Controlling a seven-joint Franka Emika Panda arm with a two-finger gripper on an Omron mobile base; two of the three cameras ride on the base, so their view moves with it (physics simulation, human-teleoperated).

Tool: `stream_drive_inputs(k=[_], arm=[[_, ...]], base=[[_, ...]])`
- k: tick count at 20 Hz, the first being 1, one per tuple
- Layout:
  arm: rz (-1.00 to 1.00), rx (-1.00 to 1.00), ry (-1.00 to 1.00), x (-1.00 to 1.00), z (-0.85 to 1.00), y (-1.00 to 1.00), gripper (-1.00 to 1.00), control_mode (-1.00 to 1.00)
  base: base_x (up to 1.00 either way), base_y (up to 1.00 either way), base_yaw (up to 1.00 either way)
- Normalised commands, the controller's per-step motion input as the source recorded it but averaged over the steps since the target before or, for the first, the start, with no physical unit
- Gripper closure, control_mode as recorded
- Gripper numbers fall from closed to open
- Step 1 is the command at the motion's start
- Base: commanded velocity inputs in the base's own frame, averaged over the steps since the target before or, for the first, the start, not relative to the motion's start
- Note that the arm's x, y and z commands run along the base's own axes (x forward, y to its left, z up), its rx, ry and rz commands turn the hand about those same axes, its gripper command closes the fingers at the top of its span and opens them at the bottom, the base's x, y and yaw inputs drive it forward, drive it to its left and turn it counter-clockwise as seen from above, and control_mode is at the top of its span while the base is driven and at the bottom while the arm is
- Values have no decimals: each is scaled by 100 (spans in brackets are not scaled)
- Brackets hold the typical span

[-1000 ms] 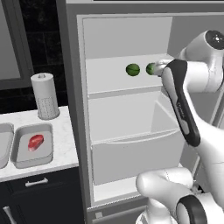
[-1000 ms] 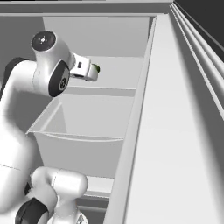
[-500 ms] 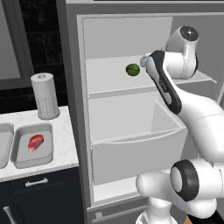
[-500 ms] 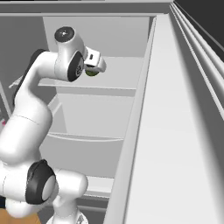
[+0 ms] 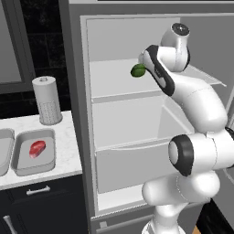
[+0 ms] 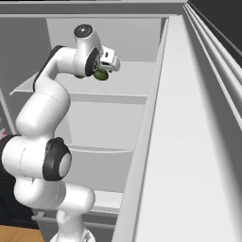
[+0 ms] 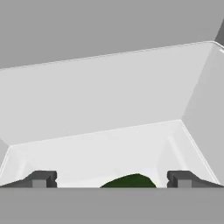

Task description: Place one avocado and one steak in each tupperware on the nearby counter, to pack two identical lunches.

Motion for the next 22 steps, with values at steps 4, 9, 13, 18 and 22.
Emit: stream_drive_inputs(k=[4, 9, 13, 18, 22], arm=[[5, -2, 4, 1, -46, -6, -100, -100], [4, -1, 1, -20, -15, -5, -100, -100], [0, 0, 0, 6, -6, 0, -100, -100], [0, 0, 4, -7, -43, 0, -100, -100], [0, 0, 1, -16, -19, 0, -100, -100]], base=[[0, 0, 0], [0, 0, 0], [0, 0, 0], [0, 0, 0], [0, 0, 0]])
